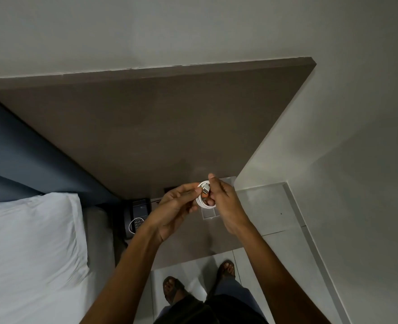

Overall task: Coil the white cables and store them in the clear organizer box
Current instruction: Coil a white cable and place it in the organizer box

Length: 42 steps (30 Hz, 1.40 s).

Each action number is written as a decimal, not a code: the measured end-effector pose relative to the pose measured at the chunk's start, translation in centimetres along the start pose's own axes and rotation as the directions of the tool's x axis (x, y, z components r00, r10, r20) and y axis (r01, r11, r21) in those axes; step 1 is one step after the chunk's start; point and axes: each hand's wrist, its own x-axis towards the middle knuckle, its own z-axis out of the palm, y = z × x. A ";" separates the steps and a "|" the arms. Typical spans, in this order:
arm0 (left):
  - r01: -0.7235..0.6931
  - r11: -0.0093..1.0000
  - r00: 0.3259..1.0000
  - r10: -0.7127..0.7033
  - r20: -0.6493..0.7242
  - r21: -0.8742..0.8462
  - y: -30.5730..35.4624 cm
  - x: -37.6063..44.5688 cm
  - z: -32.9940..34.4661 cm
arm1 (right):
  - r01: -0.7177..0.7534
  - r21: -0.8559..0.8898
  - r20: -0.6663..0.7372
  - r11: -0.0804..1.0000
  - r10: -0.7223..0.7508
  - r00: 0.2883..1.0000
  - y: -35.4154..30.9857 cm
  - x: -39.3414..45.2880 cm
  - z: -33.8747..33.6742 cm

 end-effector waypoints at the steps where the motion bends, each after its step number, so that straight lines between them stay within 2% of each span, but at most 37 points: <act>1: -0.009 0.999 0.998 0.011 -0.058 0.033 -0.2 0.3 0.0 | -0.004 -0.007 -0.004 1.000 0.004 1.000 0.3 0.1 -0.1; 7: -0.023 0.970 0.977 0.073 -0.202 0.242 -0.9 2.0 1.1 | -0.039 -0.005 -0.065 0.999 0.038 0.997 2.8 1.1 -1.4; 12: -0.025 0.932 0.976 0.102 -0.194 0.362 -2.4 5.2 3.3 | -0.033 -0.018 -0.072 0.999 0.032 0.997 4.0 3.9 -4.5; 16: 0.044 0.940 0.986 0.013 -0.166 0.340 -3.7 7.6 5.1 | -0.013 0.007 -0.076 1.000 0.014 0.997 5.0 5.8 -7.0; 20: 0.130 0.934 0.974 -0.057 -0.218 0.334 -6.4 11.4 7.8 | 0.002 -0.003 -0.088 1.000 -0.003 0.996 7.9 8.9 -10.7; 26: 0.180 0.912 0.955 -0.073 -0.287 0.368 -12.8 17.7 9.1 | -0.045 0.001 -0.163 0.999 0.044 0.986 15.2 14.5 -13.0; 30: 0.193 0.900 0.963 -0.098 -0.251 0.391 -17.4 23.6 6.9 | -0.047 0.029 -0.236 0.998 0.052 0.970 21.2 19.7 -13.6; 33: 0.223 0.844 0.967 -0.128 -0.221 0.488 -21.4 27.7 3.8 | -0.058 0.068 -0.263 0.996 0.073 0.962 26.6 23.1 -13.4; 37: 0.221 0.800 0.962 -0.085 -0.259 0.558 -26.4 32.6 -0.1 | -0.046 0.064 -0.218 0.997 0.059 0.974 33.1 26.9 -13.3; 42: 0.320 0.792 0.912 -0.109 -0.396 0.520 -31.7 38.1 -3.9 | 0.024 -0.044 -0.174 0.999 -0.031 0.984 38.8 31.6 -14.2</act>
